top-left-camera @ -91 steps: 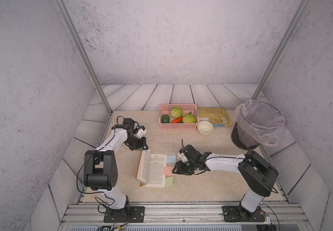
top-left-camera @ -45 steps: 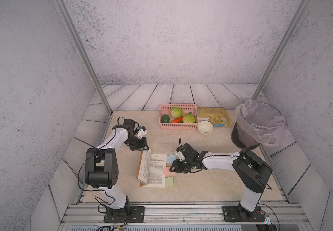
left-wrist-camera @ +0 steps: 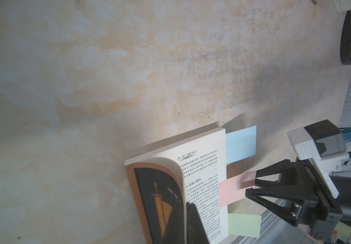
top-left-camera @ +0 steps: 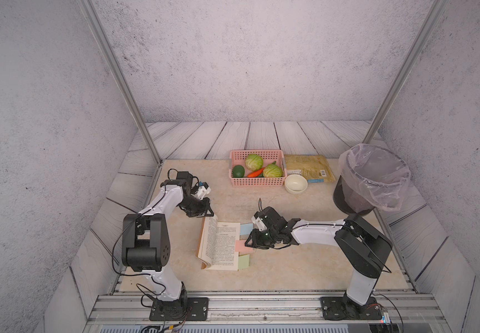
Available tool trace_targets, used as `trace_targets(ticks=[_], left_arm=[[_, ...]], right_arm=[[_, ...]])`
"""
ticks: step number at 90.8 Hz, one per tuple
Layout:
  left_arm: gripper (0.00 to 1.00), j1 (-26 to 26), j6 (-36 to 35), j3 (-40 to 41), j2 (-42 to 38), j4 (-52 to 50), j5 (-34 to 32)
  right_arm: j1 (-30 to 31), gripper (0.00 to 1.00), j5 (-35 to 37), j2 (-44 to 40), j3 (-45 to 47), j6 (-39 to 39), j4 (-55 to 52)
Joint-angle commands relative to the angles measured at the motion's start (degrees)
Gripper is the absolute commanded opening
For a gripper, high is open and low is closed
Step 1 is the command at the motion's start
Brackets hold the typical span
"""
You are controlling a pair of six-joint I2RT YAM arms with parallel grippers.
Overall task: Peel off the used sticky note
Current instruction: Tear off the note from the book.
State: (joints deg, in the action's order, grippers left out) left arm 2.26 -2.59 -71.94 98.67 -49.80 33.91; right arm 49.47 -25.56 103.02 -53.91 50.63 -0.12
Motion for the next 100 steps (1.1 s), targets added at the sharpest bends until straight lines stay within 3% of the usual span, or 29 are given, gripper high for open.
trace_targets(ticks=[1,35,100], left_arm=[[0.00,-0.7,-0.8,0.6,1.0,-1.0,0.5],[0.00,-1.4,-0.6,0.6,1.2,-1.4,0.2],[0.00,-2.3,-0.6,0.5,0.7,-1.4,0.1]], right_arm=[[0.3,0.28,1.1,-0.6,0.9,0.3,-0.3],[0.2,0.00,4.2,-2.1,0.1,-0.8,-3.4],[0.1,0.00,8.7,-7.3,-0.3,-4.4,-9.1]])
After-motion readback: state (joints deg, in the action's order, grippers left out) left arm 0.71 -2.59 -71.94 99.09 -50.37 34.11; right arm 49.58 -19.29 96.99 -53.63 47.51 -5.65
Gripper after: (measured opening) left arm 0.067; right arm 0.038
